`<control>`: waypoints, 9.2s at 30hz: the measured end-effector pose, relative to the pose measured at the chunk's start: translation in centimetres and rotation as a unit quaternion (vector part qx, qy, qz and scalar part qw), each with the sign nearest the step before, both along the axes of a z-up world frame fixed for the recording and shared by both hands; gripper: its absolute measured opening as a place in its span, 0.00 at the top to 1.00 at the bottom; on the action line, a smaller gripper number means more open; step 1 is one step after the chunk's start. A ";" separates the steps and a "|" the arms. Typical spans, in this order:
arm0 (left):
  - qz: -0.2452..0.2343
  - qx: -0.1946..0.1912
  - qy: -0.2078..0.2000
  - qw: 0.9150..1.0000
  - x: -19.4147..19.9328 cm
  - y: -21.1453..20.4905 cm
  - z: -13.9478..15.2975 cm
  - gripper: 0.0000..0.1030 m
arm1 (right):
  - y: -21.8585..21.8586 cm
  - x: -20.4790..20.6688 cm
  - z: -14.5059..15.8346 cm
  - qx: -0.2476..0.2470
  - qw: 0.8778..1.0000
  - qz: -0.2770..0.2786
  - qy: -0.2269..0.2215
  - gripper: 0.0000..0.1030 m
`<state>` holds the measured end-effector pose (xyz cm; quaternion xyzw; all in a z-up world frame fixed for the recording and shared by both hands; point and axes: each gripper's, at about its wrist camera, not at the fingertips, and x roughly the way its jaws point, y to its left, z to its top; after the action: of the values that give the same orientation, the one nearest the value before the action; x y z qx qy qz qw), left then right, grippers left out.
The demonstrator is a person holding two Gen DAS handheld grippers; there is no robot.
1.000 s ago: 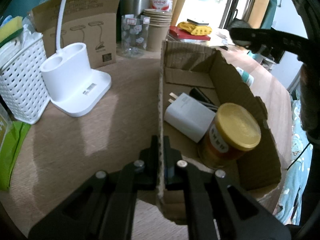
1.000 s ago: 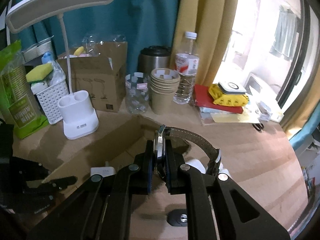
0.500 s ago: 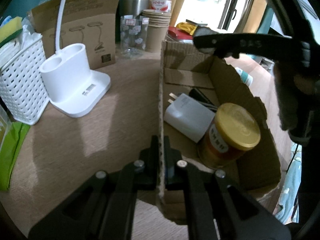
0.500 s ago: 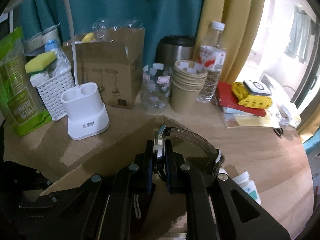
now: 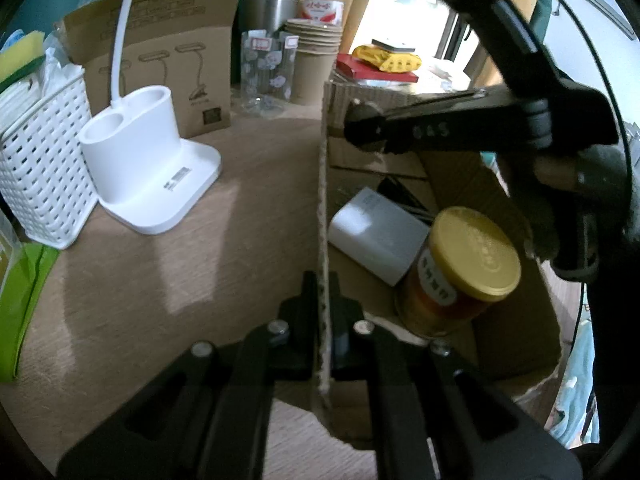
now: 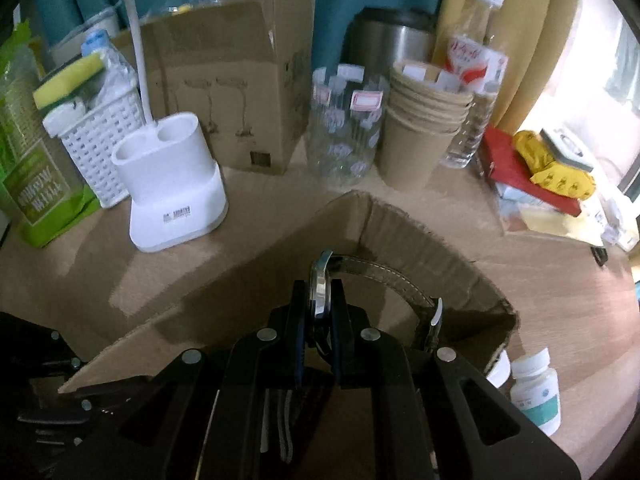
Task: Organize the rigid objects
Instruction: 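Carry the watch into the box and open the right gripper, then withdraw the open right gripper from the box toward the black key fob, then grasp the black Honda key fob with the right gripper, then lift the key fob with its keys and carry it into the box, then open the right gripper to release the key fob in the box, then move the open right gripper to the white pill bottle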
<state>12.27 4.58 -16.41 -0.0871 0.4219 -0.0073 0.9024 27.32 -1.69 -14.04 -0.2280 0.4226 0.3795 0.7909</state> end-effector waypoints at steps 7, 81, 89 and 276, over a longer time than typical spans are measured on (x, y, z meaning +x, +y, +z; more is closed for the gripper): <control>0.000 0.000 0.000 1.000 0.1 -0.2 0.0 0.97 | 0.0 0.4 0.0 -0.004 1.000 -0.004 0.011 0.86; 0.003 0.018 0.003 1.000 0.0 -0.1 0.1 0.96 | -19.7 -2.0 -1.5 0.077 0.946 -0.315 -0.005 0.35; 0.003 0.017 0.003 1.000 0.0 -0.1 0.0 0.96 | -18.5 -1.6 -2.5 0.072 0.945 -0.319 -0.001 0.31; 0.002 0.013 -0.002 1.000 0.4 0.1 -0.2 0.96 | -17.4 -2.5 3.7 0.104 0.954 -0.271 -0.069 0.46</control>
<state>12.62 4.66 -16.58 -0.0763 0.4199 0.0001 0.9043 24.78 -19.10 -10.35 -0.0469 0.3712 0.1762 0.9105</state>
